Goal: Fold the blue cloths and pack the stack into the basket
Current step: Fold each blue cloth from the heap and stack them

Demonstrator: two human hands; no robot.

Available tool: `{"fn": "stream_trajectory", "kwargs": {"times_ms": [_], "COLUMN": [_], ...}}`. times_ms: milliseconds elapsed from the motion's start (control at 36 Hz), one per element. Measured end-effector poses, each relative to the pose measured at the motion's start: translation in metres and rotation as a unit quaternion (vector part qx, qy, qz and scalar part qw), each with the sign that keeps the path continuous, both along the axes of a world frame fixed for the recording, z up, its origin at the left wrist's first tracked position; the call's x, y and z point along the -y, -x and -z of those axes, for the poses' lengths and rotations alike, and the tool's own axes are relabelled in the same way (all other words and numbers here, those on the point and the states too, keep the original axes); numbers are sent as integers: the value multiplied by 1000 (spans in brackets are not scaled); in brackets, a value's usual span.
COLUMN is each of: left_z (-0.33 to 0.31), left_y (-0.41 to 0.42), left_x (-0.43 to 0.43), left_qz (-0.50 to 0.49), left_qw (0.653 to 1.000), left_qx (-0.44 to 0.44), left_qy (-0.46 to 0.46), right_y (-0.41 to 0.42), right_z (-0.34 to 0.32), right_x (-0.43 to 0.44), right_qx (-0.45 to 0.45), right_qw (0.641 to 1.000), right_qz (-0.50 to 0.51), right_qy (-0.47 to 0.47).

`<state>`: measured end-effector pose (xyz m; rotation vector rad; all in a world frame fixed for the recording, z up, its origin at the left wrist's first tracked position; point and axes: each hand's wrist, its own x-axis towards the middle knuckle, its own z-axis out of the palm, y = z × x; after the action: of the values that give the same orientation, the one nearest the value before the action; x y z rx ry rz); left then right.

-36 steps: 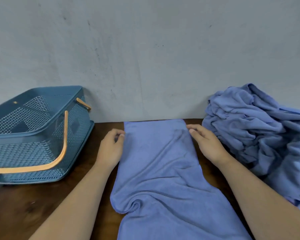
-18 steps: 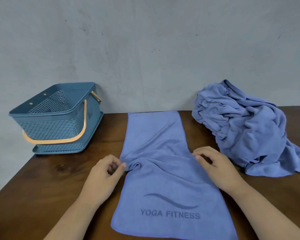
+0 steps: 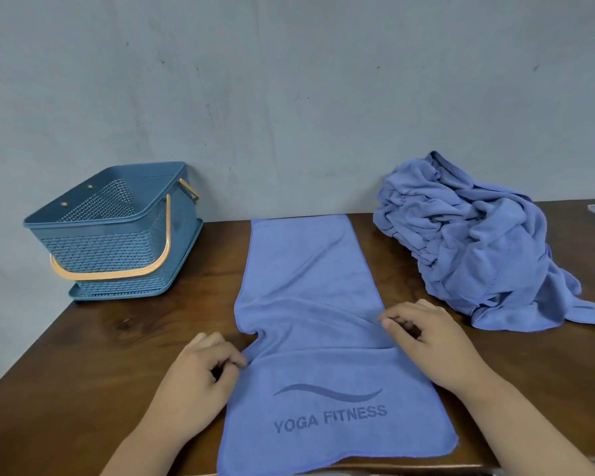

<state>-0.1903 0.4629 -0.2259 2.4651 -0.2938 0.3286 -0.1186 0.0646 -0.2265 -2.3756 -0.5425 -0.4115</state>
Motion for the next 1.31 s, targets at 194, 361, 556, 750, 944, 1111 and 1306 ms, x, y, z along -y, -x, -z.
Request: {"fn": "stream_trajectory", "kwargs": {"times_ms": [194, 361, 556, 750, 944, 1111, 1306], "left_z": [-5, -1, -6, -9, -22, -21, -21], "left_y": [-1, -4, 0, 2, 19, 38, 41], "left_x": [3, 5, 8, 7, 13, 0, 1], "left_qz": [34, 73, 41, 13, 124, 237, 246], "left_qw": [999, 993, 994, 995, 987, 967, 964], "left_qx": [35, 5, 41, 63, 99, 52, 16], "left_qy": [-19, -87, -90, -72, -9, -73, -99], "right_y": [-1, 2, 8, 7, 30, 64, 79], "right_z": [-1, -1, -10, -8, -11, -17, -21], "right_x": [1, 2, 0, 1, -4, 1, 6], "right_qx": [-49, -49, -64, -60, -10, -66, -95], "right_qw": [997, 997, 996, 997, 997, 987, 976], "right_qz": [-63, -49, -59, -41, -73, -134, -176], "right_qy": [22, 23, -16, 12, -39, -56, 80]}}
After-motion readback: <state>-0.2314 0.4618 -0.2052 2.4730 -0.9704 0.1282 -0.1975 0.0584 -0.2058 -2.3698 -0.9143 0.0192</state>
